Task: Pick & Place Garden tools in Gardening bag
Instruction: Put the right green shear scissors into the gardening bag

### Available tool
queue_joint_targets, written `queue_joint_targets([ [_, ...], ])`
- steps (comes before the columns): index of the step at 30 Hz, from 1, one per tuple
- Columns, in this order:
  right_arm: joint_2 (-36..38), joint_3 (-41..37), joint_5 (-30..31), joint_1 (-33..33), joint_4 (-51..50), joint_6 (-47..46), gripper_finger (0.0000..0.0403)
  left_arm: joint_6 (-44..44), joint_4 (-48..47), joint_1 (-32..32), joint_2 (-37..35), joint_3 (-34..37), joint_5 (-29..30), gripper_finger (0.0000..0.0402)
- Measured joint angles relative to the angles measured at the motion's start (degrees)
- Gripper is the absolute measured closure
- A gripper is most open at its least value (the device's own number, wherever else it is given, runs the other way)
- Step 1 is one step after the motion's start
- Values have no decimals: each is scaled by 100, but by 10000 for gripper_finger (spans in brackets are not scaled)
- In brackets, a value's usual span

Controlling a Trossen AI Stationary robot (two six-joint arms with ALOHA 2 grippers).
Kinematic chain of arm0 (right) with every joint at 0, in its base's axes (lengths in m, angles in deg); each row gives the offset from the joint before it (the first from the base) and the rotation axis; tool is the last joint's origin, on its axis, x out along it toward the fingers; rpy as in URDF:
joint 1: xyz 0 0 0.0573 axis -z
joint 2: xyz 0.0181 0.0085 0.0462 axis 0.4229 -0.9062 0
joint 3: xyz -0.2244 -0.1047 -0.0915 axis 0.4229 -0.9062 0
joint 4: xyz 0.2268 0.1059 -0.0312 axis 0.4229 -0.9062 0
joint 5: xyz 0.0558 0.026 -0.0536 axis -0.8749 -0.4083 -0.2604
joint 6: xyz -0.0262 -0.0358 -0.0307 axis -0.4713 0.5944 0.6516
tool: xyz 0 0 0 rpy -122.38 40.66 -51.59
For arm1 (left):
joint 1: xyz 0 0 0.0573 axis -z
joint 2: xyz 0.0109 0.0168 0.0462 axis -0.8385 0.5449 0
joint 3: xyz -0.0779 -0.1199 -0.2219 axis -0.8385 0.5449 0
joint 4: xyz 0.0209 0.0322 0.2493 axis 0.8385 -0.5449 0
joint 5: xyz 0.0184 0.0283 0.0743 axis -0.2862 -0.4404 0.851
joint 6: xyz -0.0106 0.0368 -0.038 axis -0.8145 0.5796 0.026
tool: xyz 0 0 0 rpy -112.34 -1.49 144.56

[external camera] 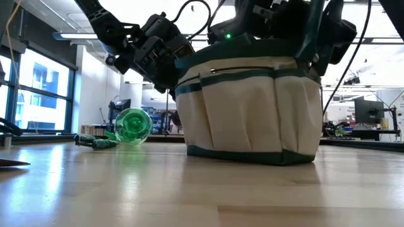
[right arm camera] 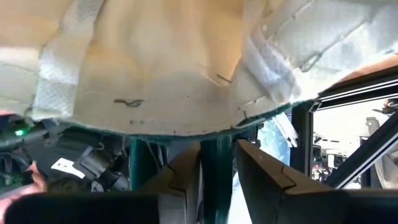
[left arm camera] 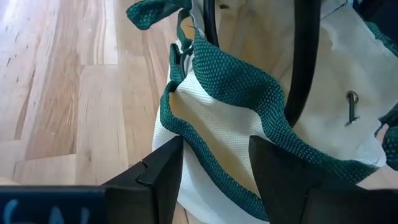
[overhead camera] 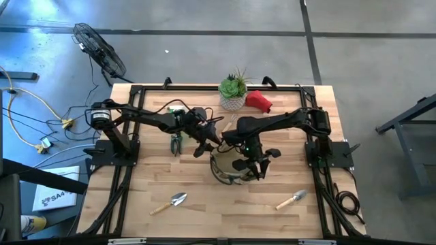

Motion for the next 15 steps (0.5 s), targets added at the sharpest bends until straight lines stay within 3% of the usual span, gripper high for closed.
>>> queue_joint_targets([
  [9, 211, -4, 222, -10, -29, -6, 314, 4, -44, 0, 0, 0, -2, 222],
  [15, 563, -7, 330, 35, -27, -482, 314, 4, -46, 1, 0, 0, -3, 222],
])
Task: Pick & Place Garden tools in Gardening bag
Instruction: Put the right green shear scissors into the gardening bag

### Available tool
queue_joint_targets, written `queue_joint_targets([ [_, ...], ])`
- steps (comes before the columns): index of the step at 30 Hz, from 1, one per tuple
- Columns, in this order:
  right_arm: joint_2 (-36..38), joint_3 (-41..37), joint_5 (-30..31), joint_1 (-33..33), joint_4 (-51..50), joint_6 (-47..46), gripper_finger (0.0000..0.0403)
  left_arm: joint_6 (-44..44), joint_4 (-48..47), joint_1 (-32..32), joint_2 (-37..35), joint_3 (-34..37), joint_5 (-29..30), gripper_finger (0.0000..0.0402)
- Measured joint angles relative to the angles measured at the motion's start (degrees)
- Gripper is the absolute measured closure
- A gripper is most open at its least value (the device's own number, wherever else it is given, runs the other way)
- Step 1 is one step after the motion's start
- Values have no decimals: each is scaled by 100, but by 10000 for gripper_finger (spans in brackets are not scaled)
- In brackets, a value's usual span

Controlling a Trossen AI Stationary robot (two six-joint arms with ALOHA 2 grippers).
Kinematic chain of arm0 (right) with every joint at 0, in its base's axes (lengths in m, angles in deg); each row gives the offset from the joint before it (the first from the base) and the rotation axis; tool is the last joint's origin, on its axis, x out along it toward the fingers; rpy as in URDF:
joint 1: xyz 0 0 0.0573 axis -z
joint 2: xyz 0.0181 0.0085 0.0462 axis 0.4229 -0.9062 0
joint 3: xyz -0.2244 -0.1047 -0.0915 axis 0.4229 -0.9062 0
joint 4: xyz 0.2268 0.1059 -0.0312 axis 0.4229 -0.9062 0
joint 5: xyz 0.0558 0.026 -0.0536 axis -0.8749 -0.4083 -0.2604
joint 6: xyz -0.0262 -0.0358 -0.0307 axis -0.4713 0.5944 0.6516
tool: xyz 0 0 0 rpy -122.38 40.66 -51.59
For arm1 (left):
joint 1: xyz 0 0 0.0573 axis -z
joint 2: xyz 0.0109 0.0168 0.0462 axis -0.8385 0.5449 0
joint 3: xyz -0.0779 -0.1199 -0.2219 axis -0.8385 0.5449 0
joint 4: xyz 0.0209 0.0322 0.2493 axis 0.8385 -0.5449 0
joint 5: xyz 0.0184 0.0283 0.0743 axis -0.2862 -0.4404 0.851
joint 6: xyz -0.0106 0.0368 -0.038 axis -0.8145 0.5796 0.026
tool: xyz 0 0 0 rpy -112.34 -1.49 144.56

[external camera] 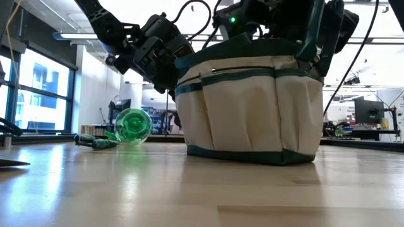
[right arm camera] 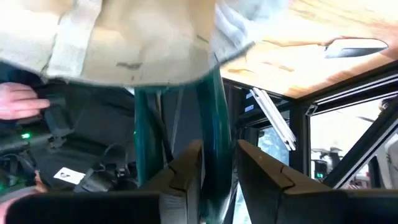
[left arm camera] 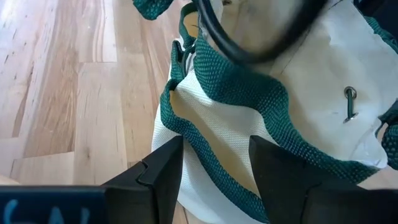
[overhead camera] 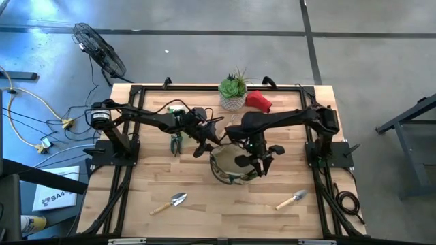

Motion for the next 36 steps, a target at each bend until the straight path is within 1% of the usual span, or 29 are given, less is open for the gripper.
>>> queue_joint_targets([
  [4, 97, 0, -6, 0, 9, -226, 314, 2, 0, 1, 0, 0, -1, 222],
  [7, 97, 0, -4, -2, 62, -201, 314, 2, 0, 1, 0, 0, -1, 222],
  [13, 104, 0, 197, 7, 656, -229, 314, -2, -1, 1, 0, 0, -3, 222],
  [16, 104, 0, 310, 7, 653, -243, 314, -2, -12, 1, 0, 0, -10, 222],
  [22, 104, 0, 301, 7, 662, -470, 314, -4, -42, 1, 0, 0, -14, 222],
  [26, 104, 0, 196, 46, 1097, -548, 314, -7, -99, 1, 0, 0, -24, 222],
  [32, 86, 0, 352, 42, 1450, -548, 314, -23, -134, 1, 0, 0, -25, 222],
  [36, 75, 0, 432, 37, 1480, -555, 314, -33, -151, 1, 0, 0, -32, 222],
])
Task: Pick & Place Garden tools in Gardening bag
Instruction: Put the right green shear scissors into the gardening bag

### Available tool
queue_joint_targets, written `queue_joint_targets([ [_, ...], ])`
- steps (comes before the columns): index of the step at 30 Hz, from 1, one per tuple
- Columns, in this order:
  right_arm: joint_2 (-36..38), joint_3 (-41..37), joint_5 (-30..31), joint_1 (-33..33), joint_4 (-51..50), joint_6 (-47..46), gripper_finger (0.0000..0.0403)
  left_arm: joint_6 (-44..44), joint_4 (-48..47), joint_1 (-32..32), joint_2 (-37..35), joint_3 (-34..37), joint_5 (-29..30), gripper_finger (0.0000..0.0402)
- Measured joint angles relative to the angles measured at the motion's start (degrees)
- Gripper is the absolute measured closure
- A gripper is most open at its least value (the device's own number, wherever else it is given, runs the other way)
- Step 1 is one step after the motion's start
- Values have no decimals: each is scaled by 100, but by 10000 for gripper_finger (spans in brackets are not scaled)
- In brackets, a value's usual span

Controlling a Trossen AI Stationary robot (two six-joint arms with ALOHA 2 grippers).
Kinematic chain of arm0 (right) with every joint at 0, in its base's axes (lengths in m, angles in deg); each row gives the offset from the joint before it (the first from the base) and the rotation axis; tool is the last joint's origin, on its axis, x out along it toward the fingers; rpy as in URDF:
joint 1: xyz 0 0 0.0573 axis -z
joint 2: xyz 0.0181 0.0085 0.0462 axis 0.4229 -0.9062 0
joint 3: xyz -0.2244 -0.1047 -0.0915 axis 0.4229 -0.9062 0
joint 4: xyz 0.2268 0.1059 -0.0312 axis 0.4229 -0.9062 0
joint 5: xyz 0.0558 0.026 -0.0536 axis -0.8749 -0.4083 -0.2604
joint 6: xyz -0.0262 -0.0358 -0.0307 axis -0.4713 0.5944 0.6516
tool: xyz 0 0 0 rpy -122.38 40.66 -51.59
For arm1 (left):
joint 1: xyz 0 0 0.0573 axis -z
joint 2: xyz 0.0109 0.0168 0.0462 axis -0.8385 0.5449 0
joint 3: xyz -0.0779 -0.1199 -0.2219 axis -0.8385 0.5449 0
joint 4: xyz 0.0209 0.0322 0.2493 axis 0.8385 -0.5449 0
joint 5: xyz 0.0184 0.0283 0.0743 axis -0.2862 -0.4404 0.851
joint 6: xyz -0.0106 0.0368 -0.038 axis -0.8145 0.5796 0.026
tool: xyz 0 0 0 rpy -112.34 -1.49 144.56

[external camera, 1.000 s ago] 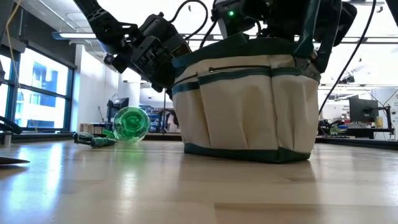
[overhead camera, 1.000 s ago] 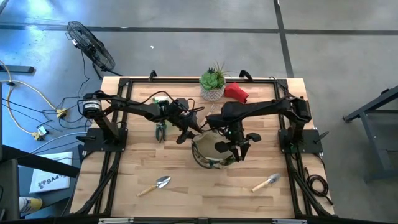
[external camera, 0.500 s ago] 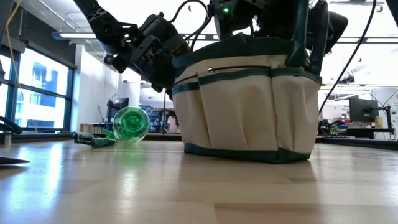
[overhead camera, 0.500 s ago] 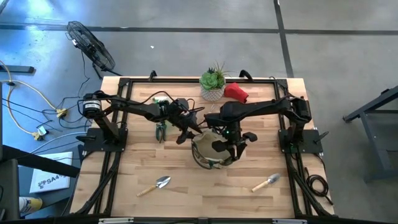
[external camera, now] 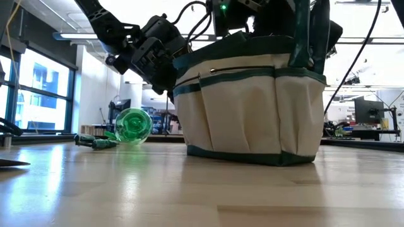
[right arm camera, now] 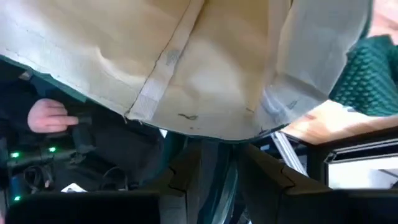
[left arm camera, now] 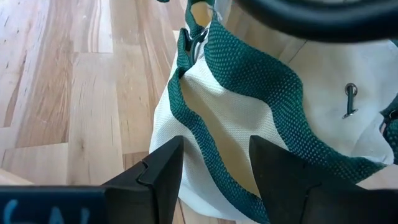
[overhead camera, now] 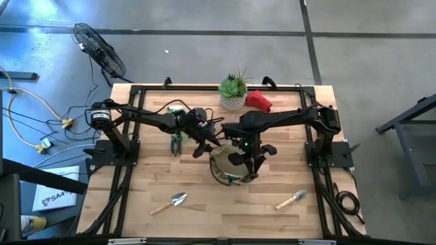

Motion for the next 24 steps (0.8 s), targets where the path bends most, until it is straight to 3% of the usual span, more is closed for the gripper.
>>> queue_joint_targets([
  [14, 0, 0, 204, 44, 89, -554, 248, 122, -243, -4, 0, 2, -17, 222],
  [24, 9, 0, 257, 43, 92, -739, 250, 161, -190, -4, 2, 2, -13, 222],
])
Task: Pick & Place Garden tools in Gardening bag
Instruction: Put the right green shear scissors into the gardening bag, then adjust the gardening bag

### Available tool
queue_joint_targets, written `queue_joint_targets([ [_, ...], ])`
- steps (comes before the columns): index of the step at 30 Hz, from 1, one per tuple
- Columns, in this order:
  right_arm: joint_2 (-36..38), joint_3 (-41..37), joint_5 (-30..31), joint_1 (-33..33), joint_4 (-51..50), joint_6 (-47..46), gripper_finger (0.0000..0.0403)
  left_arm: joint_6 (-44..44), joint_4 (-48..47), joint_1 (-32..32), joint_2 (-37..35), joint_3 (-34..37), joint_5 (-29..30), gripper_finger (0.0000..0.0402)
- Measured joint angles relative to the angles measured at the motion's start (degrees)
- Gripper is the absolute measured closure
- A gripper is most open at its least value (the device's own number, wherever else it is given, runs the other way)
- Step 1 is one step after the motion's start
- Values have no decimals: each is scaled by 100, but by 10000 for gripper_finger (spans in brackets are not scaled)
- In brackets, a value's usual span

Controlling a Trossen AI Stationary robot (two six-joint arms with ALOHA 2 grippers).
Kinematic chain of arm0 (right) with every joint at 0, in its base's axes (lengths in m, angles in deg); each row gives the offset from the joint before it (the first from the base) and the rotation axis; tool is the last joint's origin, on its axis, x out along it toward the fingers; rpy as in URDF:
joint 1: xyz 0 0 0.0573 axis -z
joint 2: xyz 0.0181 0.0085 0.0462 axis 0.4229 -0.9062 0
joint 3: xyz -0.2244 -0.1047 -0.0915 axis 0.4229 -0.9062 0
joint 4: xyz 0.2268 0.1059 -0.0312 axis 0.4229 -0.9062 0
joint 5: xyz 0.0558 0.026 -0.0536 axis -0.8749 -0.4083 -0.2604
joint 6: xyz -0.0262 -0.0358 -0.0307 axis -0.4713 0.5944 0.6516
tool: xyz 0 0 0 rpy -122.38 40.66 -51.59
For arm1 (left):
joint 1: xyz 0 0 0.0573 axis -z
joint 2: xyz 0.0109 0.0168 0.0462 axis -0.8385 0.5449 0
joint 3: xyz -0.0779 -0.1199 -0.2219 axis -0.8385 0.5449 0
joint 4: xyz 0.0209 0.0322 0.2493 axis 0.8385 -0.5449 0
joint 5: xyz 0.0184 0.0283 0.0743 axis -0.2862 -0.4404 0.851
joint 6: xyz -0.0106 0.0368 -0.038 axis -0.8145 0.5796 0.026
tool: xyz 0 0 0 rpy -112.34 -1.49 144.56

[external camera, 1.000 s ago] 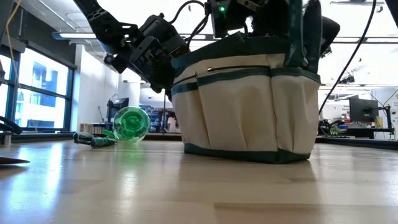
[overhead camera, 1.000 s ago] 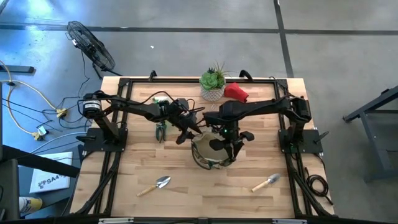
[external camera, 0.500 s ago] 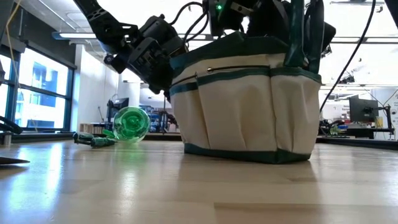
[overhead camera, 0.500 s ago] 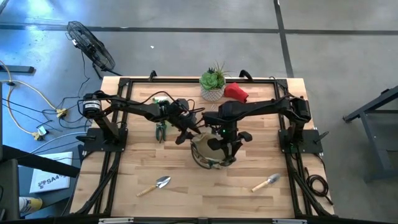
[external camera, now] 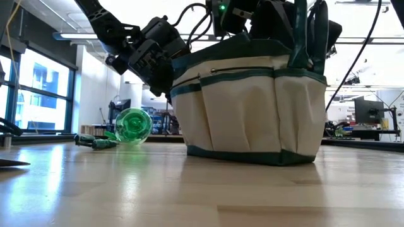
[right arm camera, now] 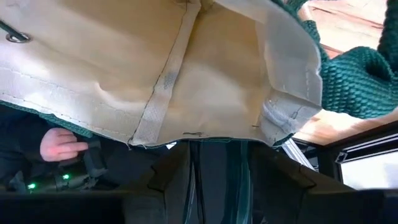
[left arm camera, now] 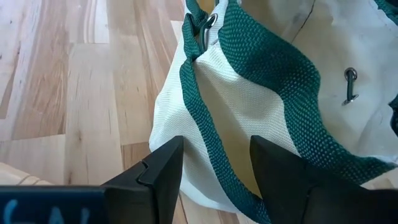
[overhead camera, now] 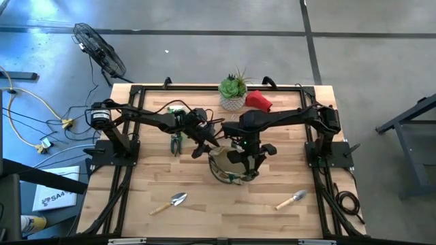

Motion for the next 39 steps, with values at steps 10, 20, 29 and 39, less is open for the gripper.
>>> queue_joint_targets([
  [10, 7, 648, 394, 224, -114, -78, 250, -119, 145, 34, 4, 4, 28, 222],
  [20, 9, 1893, 1936, 244, -1022, 266, 250, -275, 140, 28, 4, 4, 98, 222],
  [29, 17, 2433, 4296, -857, -1570, 1070, 250, -302, 223, 30, 4, 4, 127, 222],
  [39, 248, 2430, 6961, -2005, -1614, 1456, 253, -483, 219, 31, -14, 4, 379, 222],
])
